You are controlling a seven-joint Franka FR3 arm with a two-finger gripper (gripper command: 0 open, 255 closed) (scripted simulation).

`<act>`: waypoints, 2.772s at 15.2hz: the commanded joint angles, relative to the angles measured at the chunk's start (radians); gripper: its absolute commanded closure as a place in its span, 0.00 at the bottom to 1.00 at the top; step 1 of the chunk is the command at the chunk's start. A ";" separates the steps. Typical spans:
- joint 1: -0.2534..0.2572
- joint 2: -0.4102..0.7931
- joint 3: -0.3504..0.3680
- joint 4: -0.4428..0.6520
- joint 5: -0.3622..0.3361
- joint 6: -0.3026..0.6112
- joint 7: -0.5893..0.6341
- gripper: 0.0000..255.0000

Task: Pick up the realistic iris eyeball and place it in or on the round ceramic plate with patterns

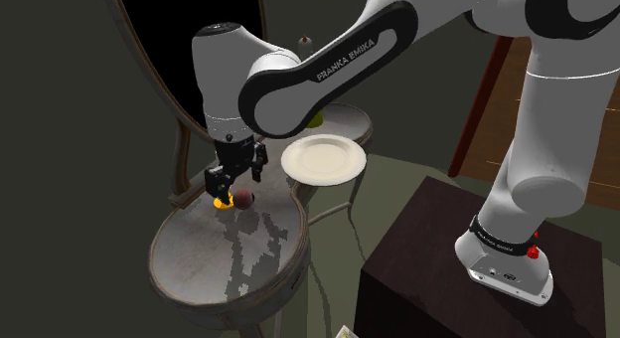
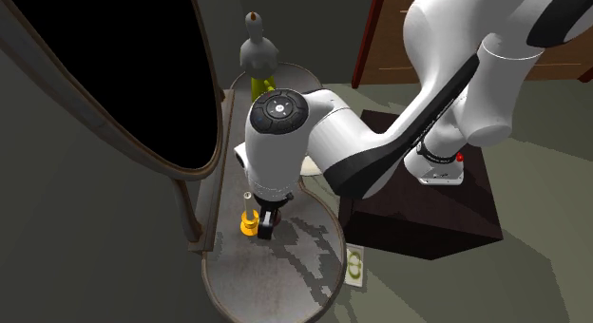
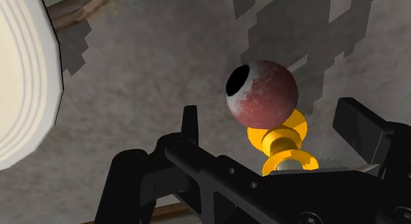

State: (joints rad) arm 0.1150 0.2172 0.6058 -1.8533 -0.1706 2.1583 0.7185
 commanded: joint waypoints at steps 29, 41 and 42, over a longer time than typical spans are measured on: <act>0.000 -0.014 0.005 0.060 0.014 -0.070 -0.011 1.00; -0.079 -0.183 -0.013 -0.018 0.139 -0.126 -0.148 1.00; -0.093 -0.218 -0.023 -0.053 0.164 -0.120 -0.181 1.00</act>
State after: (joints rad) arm 0.0382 0.0393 0.5913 -1.8592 -0.0357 2.0239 0.5729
